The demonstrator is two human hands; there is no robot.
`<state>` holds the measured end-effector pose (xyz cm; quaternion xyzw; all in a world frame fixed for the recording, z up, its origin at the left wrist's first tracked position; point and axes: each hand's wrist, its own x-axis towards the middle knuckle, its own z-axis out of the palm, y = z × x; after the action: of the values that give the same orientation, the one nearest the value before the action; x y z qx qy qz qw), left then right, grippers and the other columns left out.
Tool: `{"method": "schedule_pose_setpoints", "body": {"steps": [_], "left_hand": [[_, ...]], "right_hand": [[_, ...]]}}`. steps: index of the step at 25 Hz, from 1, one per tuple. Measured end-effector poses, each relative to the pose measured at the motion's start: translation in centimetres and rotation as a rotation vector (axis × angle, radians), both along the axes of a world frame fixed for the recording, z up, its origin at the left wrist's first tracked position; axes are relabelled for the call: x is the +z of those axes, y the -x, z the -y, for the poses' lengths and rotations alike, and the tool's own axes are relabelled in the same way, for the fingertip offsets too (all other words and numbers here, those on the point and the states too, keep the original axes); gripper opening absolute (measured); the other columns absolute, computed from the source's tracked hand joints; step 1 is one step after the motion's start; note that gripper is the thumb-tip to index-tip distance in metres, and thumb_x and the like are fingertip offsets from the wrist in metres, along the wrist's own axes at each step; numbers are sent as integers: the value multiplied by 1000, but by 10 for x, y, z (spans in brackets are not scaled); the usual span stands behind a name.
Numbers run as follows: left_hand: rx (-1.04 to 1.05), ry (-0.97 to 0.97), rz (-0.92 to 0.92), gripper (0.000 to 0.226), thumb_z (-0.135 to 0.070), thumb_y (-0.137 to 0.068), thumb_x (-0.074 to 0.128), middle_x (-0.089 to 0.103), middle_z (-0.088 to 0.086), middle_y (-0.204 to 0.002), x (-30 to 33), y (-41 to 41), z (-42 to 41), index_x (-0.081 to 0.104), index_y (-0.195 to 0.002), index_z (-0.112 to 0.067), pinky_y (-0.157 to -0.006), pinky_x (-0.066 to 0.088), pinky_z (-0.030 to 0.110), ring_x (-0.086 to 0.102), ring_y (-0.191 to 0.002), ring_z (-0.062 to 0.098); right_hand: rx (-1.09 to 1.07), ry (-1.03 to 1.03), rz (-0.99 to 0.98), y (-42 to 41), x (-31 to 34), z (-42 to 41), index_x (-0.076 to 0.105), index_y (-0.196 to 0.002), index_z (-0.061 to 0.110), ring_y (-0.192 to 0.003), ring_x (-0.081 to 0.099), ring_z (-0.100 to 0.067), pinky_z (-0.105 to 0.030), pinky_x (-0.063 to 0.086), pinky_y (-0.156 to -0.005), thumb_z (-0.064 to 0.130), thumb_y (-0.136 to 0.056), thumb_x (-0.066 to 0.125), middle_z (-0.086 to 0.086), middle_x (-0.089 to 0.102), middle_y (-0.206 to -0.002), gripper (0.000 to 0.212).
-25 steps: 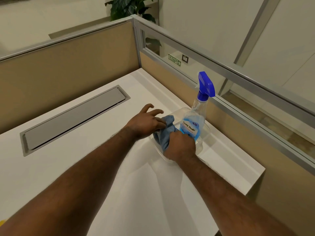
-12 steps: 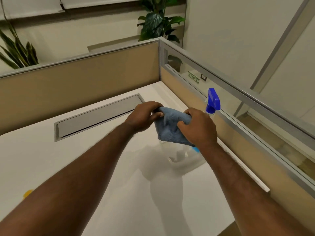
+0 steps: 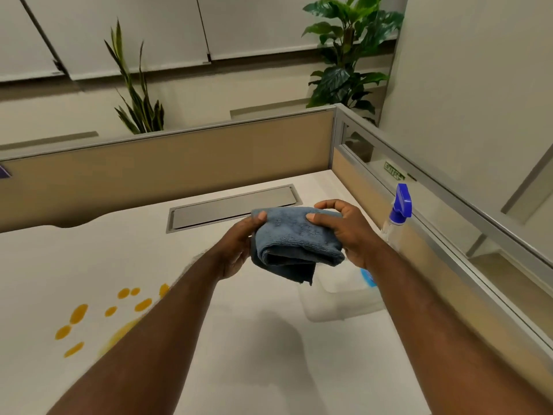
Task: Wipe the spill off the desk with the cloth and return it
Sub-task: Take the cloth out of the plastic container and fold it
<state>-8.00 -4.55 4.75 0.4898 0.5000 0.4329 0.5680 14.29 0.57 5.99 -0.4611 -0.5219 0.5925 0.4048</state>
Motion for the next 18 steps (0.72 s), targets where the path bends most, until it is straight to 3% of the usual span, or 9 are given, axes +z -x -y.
{"method": "schedule_pose_setpoints", "body": {"steps": [3,6,9,12,15,18], "left_hand": [[-24,65,72,60,-57,-83,56,67,7,-125,-11,9,33,54,-132,-23,-83,54,33,64,-112,24],[-17,76,232,83,-48,-69,78,56,6,-137,-22,27,54,41,-141,-30,-91,52,47,57,-121,32],[-5,70,186,66,-26,-71,81,58,10,-131,-30,47,63,52,-130,-20,-96,49,52,56,-119,33],[103,100,-35,46,-36,-78,78,67,11,-117,-33,64,62,60,-113,-11,-92,52,50,61,-114,33],[159,104,-19,48,-49,-87,60,69,12,-116,-42,81,55,61,-115,-11,-89,55,47,64,-110,31],[164,129,131,44,-43,-88,60,70,14,-116,-56,97,44,64,-117,-10,-90,55,47,66,-108,30]], "right_hand": [[76,117,6,14,-11,8,62,-101,18,-74,64,-21,-29,53,-56,24,-74,79,-10,67,-92,32],[141,273,-39,26,-20,11,60,-84,14,-67,58,-20,-27,49,-54,15,-81,68,-9,62,-82,9],[268,453,-31,39,-30,11,58,-72,10,-60,50,-22,-29,43,-56,12,-83,56,-10,54,-71,12],[349,529,29,62,-39,10,63,-78,4,-61,56,-26,-33,44,-62,18,-87,55,-15,63,-69,18],[304,636,-184,90,-48,11,69,-106,1,-90,70,-30,-41,58,-83,27,-90,60,-19,72,-104,31],[173,616,-245,108,-55,9,65,-114,10,-86,73,-30,-40,61,-68,47,-91,56,-17,75,-101,45]]}}
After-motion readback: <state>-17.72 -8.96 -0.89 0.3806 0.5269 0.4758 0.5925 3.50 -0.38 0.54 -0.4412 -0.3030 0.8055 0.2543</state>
